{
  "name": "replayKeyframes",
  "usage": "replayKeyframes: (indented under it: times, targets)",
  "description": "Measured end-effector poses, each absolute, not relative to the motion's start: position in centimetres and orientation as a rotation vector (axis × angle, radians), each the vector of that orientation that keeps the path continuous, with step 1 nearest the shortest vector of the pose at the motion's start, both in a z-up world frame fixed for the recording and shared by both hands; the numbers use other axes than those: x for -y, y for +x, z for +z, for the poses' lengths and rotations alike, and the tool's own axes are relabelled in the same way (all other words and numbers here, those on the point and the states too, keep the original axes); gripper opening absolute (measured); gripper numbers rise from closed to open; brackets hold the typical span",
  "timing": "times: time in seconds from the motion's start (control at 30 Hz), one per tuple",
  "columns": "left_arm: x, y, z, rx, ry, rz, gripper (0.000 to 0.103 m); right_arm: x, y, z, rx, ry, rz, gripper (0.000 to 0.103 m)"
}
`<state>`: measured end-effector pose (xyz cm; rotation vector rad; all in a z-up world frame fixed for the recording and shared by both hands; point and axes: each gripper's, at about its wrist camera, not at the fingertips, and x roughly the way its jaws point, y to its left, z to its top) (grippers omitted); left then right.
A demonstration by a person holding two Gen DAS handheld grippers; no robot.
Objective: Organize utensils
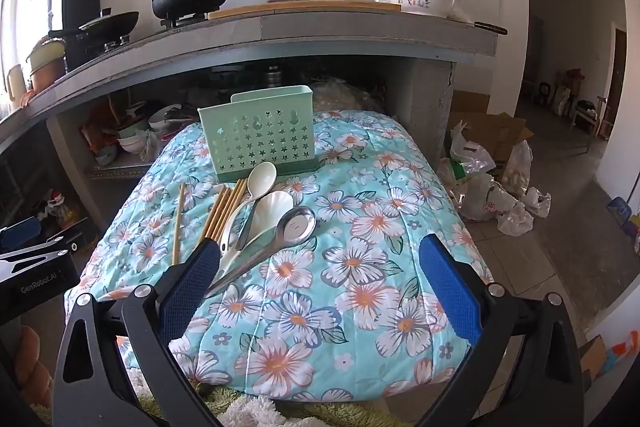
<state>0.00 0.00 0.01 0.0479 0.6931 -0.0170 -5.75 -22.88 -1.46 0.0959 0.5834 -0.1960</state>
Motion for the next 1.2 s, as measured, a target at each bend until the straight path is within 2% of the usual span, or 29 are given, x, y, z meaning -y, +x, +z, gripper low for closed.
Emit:
replayKeyframes:
  times: [1.2]
  targets:
    - [-0.34,-0.35,0.35,-0.691,0.01,-0.041,0.095,22.83,-5.71,-1.61,-0.583,0.106,-0.193,0.097]
